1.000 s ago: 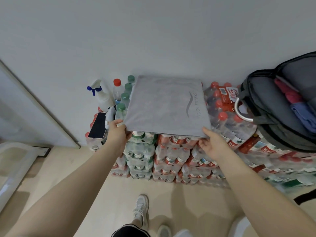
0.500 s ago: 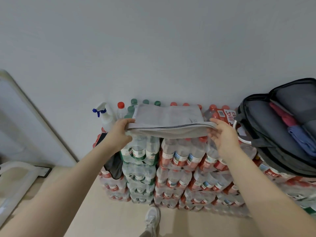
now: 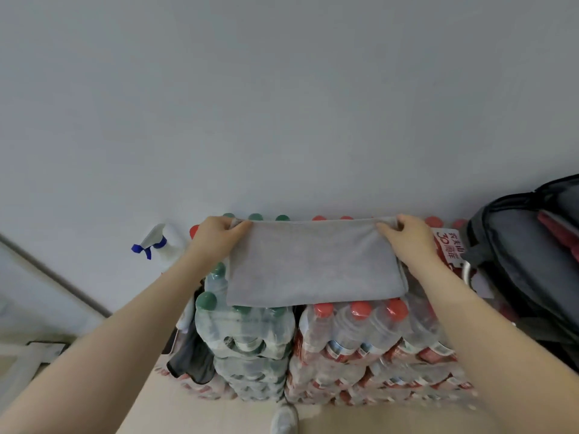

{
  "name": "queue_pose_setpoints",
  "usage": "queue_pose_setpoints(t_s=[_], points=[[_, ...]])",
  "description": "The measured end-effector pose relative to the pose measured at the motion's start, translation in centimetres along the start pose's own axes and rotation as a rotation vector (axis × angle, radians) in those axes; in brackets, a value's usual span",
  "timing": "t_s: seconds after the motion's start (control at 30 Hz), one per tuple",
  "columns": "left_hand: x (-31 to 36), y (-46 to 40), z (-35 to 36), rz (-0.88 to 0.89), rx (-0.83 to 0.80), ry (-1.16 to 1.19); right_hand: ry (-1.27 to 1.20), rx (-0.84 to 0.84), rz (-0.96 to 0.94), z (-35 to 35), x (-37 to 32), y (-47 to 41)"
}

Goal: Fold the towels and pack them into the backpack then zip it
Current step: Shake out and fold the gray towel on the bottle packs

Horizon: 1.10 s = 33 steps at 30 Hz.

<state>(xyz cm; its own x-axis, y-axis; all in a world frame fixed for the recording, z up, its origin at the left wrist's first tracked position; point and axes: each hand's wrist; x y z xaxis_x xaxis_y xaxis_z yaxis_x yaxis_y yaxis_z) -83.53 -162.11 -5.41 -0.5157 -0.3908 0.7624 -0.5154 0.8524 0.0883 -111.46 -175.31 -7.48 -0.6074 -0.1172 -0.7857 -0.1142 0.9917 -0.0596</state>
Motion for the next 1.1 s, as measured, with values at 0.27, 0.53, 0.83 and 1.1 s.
queue_pose_setpoints(t_s=[0.27,0.53,0.83,1.1], points=[[-2.2,-3.5,1.0,0.001,-0.058,-0.334,0.198,-0.163,-0.002,2.7,0.2,-3.2],[-2.0,-5.6,1.9,0.061,-0.011,-0.499,0.449,-0.095,0.032,4.6,0.2,-4.2],[-1.4,-3.8,6.2,0.705,-0.004,-0.759,0.537,-0.296,-0.385,8.6,-3.4,-0.4],[-3.6,-2.9,6.5,0.536,-0.25,-0.867,0.713,-0.432,-0.175,7.7,-0.7,-0.3]])
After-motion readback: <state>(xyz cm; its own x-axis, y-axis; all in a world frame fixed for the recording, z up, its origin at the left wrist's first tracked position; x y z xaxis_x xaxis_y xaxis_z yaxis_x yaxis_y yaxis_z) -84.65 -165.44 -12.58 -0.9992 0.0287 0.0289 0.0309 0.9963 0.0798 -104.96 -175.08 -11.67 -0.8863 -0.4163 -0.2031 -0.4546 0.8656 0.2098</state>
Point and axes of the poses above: each hand's wrist, its own y-axis away from the middle knuckle, its own z-axis out of the palm, x = y × z, and after that the axes turned 5 degrees about -y, right-handed
